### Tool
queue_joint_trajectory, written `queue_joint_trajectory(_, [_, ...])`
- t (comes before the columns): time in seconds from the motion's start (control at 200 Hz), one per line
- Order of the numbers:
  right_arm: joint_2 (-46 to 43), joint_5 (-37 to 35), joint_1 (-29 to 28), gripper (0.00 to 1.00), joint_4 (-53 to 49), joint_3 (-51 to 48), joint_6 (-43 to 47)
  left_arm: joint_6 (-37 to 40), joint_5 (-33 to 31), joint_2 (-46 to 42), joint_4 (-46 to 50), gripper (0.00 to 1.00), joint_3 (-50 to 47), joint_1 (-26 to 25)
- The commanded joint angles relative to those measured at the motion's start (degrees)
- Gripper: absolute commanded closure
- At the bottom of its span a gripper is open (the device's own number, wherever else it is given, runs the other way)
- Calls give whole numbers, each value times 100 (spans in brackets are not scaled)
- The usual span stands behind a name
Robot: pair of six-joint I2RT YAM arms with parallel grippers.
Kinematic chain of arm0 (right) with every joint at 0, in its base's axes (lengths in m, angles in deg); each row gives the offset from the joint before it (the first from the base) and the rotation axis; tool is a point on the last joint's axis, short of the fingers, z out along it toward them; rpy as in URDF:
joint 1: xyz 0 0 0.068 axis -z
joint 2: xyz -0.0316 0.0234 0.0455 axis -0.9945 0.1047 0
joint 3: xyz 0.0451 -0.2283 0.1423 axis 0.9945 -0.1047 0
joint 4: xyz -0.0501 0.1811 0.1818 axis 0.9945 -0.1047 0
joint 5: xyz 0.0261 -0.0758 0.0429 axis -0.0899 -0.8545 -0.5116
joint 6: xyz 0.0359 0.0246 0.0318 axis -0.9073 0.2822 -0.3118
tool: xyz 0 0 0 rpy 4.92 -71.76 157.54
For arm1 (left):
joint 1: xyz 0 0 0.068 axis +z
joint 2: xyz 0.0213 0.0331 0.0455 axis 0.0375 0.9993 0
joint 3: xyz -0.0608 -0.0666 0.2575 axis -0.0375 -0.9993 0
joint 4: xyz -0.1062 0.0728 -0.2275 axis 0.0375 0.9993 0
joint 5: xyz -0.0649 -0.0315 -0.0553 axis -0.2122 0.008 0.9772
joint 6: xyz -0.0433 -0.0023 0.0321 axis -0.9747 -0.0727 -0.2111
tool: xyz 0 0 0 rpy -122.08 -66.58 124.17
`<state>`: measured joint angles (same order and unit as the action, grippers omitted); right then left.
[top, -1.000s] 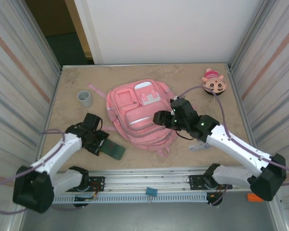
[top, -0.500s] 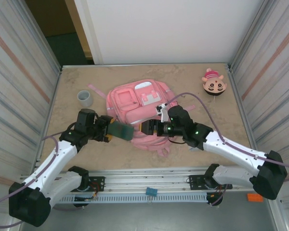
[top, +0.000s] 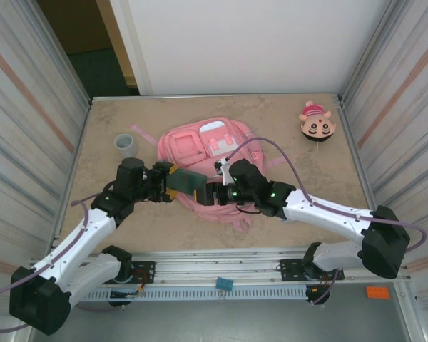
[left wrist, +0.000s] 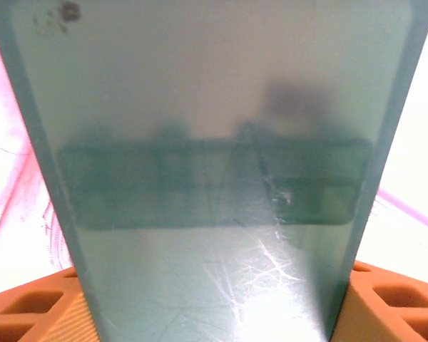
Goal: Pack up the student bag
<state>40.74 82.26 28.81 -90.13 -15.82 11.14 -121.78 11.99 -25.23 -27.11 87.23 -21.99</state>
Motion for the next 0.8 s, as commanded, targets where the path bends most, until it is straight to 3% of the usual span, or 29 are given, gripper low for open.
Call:
queue_joint_trajectory(0.0, [164, -316, -47, 31, 281, 283, 211, -257, 69, -75, -363, 50, -24, -62])
queue_joint_trajectory(0.05, [213, -383, -40, 33, 348, 314, 250, -267, 86, -63, -376, 50, -23, -69])
queue_joint_trajectory(0.346, [355, -299, -19, 66, 380, 517, 519, -220, 251, 158, -562, 48, -122, -75])
queue_joint_trajectory(0.486, [46, -313, 71, 75, 205, 377, 522, 182, 150, 183, -273, 40, -5, -74])
queue_joint_trajectory(0.541, [-185, -244, 214, 77, 192, 247, 465, 455, 99, 199, 28, 28, 144, -73])
queue_joint_trajectory(0.671, [-823, 11, 886, 80, -244, -17, 283, 2183, -386, 369, 1105, 16, 909, -69])
queue_joint_trajectory(0.792, [-1621, 375, 1933, 82, -625, -353, -2, 4102, -1564, 699, 2102, 15, 1786, -345])
